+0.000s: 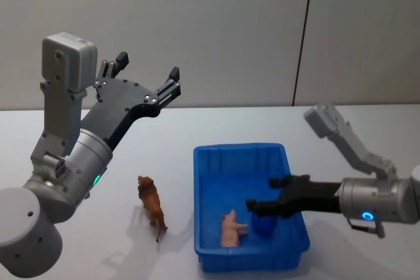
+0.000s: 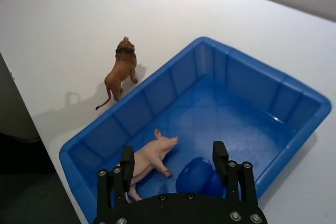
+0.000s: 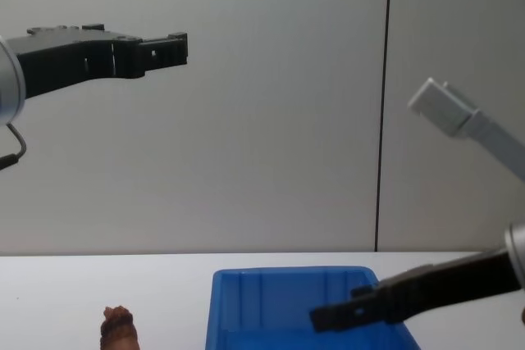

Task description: Pick up the two dolls from the table and place them into the box.

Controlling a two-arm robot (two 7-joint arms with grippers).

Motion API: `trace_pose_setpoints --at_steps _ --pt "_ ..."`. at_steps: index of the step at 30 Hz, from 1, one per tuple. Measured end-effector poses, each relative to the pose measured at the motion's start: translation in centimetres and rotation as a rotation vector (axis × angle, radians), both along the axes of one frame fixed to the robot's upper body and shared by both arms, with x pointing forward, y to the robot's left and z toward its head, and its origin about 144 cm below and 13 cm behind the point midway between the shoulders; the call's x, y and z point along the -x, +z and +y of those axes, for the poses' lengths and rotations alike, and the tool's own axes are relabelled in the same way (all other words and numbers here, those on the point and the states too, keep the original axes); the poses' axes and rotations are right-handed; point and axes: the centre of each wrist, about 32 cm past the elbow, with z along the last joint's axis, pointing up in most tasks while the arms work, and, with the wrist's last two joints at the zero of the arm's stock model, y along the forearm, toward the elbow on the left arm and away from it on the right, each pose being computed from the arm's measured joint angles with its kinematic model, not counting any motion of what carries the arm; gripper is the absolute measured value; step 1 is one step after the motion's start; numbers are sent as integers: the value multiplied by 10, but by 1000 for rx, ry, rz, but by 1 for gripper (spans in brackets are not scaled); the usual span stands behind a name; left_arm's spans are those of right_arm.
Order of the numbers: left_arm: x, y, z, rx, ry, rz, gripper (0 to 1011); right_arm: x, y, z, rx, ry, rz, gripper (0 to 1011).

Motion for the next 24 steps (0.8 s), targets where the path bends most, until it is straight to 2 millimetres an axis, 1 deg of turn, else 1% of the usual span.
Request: trace_pose_setpoints --at_steps 1,2,5,11,15,24 --pt "0 0 0 0 0 0 1001 0 1 -1 -3 -2 -7 898" --pt "0 0 0 0 0 0 1001 0 3 -3 -8 -6 -18 943" --pt "0 0 0 0 0 0 1001 1 7 -7 -24 -18 -46 1000" --pt "0 0 0 0 0 0 1001 4 17 -19 -65 -49 -106 1001" --pt "0 0 0 0 0 0 1001 7 24 -33 -110 -92 -156 1001" --pt "0 0 0 0 0 0 1001 18 30 -61 -210 -212 -197 1001"
